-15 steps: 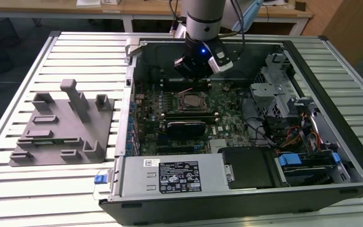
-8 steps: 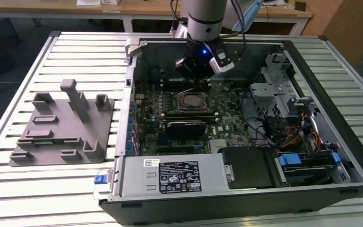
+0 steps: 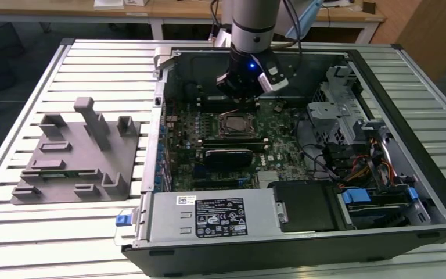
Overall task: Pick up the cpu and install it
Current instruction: 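Install the first cpu locking lever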
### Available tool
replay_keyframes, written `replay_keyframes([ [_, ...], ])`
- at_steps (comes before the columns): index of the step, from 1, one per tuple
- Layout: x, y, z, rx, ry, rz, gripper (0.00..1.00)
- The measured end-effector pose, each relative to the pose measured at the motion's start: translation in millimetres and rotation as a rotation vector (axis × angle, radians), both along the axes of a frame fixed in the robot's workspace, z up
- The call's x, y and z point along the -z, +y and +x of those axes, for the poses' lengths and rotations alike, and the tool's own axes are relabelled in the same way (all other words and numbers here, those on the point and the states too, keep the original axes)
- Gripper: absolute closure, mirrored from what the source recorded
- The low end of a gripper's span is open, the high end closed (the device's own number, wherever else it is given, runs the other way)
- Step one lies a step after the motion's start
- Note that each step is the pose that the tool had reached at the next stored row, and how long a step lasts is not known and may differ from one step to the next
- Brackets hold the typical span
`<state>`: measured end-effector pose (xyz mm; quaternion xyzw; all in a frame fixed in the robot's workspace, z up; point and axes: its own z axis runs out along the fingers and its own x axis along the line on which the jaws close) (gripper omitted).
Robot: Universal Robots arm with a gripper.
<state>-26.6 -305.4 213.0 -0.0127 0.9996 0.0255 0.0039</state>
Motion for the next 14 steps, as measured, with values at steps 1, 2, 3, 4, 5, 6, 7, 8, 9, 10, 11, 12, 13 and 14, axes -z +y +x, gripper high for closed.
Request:
replay_keyframes([
  [1,0.9,0.0,0.4,0.000,-0.0001,0.0000,0.89],
  [2,1.8,0.0,0.9,0.000,0.0000,0.0000,0.89],
  [3,2.7,0.0,1.4,0.000,0.0000,0.0000,0.89],
  [4,3.6,0.0,1.7,0.000,0.0000,0.0000,0.89],
  [5,4.6,0.0,2.0,0.000,0.0001,-0.0001,0.89],
  [6,5.6,0.0,2.2,0.000,0.0000,0.0000,0.89],
  [7,6.7,0.0,2.2,0.000,0.0000,0.0001,0.89],
  [8,7.8,0.0,2.3,0.000,0.0000,0.0001,0.89],
  [9,8.9,0.0,2.5,0.000,0.0000,0.0000,0.89],
  [10,10.0,0.0,2.6,0.000,0.0000,0.0001,0.89],
  [11,10.9,0.0,2.7,0.000,0.0000,0.0001,0.89],
  [12,11.7,0.0,2.8,0.000,0.0000,0.0000,0.89],
  [13,12.2,0.0,3.0,0.000,0.0001,-0.0001,0.89],
  [14,12.6,0.0,3.2,0.000,0.0001,-0.0001,0.89],
])
